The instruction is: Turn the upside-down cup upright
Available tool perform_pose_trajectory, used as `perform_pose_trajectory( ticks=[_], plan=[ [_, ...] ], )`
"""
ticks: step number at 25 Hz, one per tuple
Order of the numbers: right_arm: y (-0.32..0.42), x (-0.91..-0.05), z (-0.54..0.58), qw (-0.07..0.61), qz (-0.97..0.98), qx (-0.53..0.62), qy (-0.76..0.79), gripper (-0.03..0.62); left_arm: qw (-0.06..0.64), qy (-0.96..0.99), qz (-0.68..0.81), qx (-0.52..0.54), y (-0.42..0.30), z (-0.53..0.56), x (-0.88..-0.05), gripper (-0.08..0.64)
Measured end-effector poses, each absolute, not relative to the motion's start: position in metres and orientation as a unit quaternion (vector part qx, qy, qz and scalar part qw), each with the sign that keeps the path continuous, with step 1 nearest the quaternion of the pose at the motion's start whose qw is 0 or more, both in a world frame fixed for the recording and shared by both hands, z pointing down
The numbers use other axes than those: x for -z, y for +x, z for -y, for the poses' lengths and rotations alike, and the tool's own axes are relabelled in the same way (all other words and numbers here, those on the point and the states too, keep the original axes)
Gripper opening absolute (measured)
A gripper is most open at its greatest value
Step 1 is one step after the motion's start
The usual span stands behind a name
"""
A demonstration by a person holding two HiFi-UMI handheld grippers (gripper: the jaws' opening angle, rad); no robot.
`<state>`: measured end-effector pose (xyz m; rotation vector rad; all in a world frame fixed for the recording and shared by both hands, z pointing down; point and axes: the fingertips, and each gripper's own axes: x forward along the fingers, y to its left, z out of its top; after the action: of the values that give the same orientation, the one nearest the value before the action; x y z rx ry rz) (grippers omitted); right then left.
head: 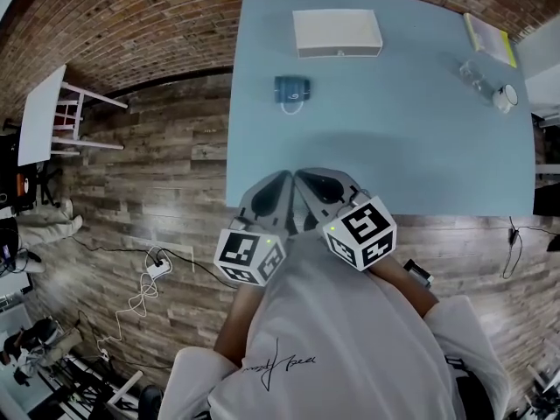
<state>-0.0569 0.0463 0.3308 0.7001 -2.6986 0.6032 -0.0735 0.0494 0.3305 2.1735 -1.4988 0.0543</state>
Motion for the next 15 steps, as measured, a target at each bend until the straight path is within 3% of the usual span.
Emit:
perform_pose_trajectory(
  ticks=[15],
  plan=[
    [-0.061, -0.337, -0.013, 0.149, 0.930, -0.202, 0.267, 0.021, 0.257, 0.808, 0.530, -0.020, -0.092, -0.014, -0.336, 0.009]
  ],
)
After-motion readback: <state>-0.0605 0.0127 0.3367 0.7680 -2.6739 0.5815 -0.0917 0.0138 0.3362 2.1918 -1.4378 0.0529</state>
